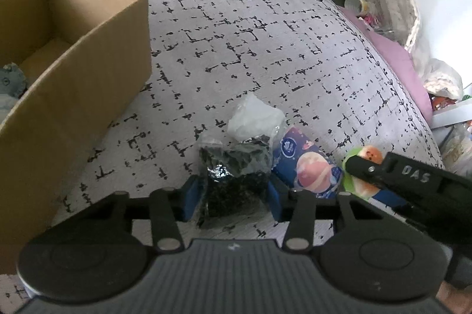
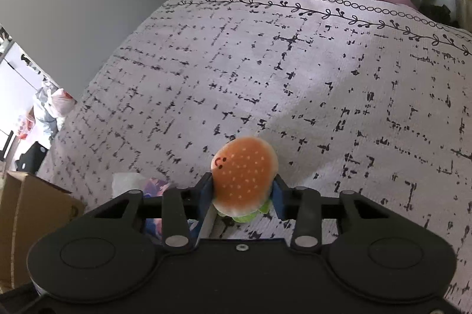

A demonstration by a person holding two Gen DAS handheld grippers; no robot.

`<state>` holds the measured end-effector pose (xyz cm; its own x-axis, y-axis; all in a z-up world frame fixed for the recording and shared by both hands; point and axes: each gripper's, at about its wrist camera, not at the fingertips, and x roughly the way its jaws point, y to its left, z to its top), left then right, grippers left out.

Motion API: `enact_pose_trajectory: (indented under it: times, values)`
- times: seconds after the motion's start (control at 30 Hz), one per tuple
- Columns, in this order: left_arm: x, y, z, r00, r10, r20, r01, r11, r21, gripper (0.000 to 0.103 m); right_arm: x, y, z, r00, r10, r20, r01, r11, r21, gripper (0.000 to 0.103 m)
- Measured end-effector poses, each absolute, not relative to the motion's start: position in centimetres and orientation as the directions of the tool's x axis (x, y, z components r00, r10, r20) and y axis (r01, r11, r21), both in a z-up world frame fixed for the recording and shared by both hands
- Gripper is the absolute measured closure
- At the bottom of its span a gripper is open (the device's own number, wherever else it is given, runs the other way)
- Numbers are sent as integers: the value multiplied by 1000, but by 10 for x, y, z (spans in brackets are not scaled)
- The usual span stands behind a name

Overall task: Organize soft objects
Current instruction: 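Lift and carry the bag in the left tool while the right tool carries the burger plush to the box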

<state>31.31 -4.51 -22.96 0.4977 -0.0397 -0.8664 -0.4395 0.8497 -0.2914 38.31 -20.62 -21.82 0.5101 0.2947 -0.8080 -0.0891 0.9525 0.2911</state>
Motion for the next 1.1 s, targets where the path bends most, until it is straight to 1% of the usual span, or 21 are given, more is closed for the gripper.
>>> enact_pose_trajectory:
  times: [0.1, 0.53, 0.87, 1.1]
  values:
    - [307, -44, -223, 500, -25, -866, -446, 850, -282, 60, 377, -209, -206, 530, 304, -791, -99, 949, 299, 63]
    - [268, -46, -177, 559, 24, -829, -435, 859, -269, 61, 349, -211, -166, 564, 358, -744, -165, 932, 324, 63]
    - [250, -37, -136, 608, 82, -790, -438, 864, -248, 61, 315, -210, -121, 614, 422, -667, -271, 906, 324, 63]
    - [241, -32, -108, 644, 85, -761, -397, 887, -237, 61, 299, -215, -97, 650, 450, -613, -309, 893, 328, 63]
